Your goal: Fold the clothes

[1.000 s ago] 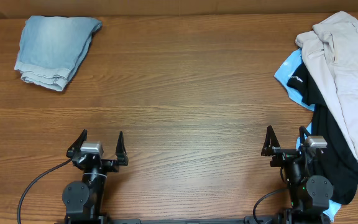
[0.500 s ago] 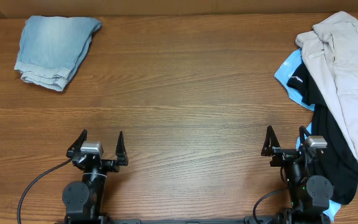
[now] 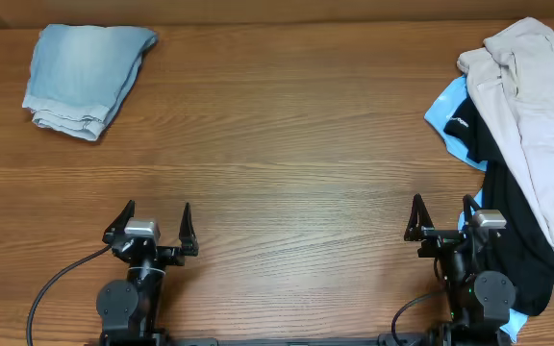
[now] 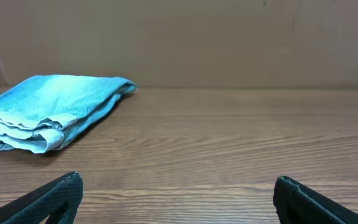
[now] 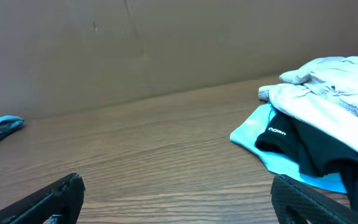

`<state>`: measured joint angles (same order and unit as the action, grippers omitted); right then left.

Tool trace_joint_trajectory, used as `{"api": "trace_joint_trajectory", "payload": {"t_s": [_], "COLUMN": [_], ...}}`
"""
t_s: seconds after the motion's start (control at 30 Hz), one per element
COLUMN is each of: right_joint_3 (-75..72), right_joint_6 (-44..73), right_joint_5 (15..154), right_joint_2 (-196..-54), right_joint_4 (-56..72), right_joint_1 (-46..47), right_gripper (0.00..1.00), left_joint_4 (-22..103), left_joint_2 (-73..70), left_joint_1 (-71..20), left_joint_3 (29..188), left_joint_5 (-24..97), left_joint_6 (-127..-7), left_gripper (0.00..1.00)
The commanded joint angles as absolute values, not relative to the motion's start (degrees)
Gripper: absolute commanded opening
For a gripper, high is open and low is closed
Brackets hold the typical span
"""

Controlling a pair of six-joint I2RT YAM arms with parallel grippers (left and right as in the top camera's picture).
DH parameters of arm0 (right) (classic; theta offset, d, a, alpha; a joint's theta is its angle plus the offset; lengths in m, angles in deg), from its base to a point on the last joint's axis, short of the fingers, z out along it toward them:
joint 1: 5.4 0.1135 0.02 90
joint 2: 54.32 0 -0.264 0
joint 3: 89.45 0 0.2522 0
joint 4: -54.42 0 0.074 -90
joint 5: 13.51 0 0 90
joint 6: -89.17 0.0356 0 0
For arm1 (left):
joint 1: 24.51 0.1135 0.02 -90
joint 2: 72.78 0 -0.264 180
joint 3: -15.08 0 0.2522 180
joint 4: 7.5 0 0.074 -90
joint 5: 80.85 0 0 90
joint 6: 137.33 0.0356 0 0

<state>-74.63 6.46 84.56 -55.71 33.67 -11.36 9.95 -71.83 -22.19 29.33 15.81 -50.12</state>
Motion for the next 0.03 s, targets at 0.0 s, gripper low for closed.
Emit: {"api": "trace_joint_trajectory", "payload": {"t_s": [0.0], "right_joint_3": [-73.91], "right_joint_6": [6.61], "right_joint_5": [84.08], "right_joint_2": [-55.8], "right_joint_4": [33.85], "right_joint_1": [-11.53], "right_gripper": [1.0], "left_joint_4": [10.01], "left_joint_2": [-72.5], "left_joint_1": [-22.51], "left_joint_3": [29.11], "left_joint_5": [16.2], "left_joint_6": [-49.01], "left_gripper": [1.0]}}
